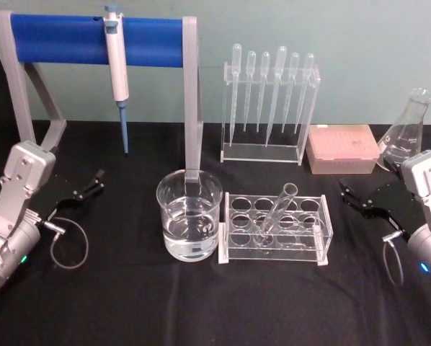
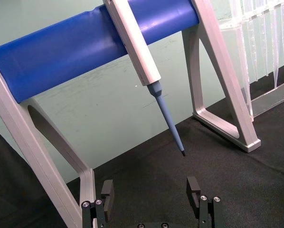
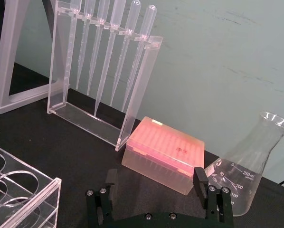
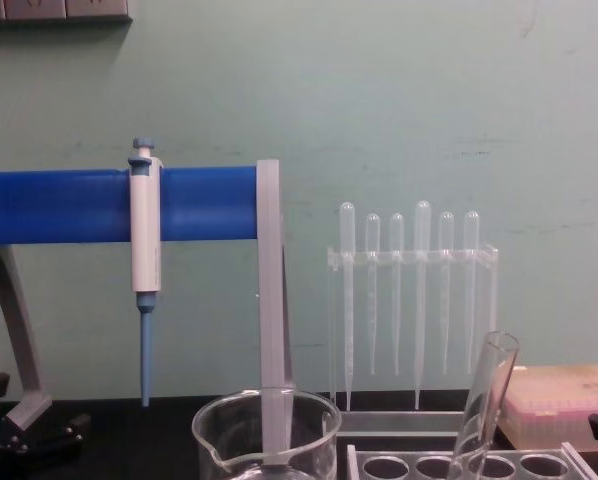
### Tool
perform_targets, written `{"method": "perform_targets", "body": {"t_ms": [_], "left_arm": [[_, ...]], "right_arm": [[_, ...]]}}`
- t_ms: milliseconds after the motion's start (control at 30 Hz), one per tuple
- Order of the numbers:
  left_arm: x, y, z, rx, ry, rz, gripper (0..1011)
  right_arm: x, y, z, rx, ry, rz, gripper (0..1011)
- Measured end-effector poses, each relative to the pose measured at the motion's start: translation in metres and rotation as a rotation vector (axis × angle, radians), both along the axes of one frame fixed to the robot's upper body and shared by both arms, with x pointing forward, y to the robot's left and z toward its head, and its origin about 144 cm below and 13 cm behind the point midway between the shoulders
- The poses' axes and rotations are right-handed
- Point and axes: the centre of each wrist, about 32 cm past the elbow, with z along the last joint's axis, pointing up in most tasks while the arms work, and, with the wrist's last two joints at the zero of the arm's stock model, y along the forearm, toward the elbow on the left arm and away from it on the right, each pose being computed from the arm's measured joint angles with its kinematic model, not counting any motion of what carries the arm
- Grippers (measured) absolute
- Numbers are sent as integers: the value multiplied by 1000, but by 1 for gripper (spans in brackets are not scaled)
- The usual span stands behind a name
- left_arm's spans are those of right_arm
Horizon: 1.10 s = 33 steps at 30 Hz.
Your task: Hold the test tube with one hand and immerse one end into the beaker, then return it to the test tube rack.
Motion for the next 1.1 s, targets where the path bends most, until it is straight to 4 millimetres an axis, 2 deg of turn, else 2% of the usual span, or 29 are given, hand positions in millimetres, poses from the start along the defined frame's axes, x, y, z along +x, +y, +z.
{"method": "perform_targets", "body": {"t_ms": [1100], "left_arm": [[0,0,0,0,0,0,1000]], "right_arm": [[0,0,0,0,0,0,1003]]}}
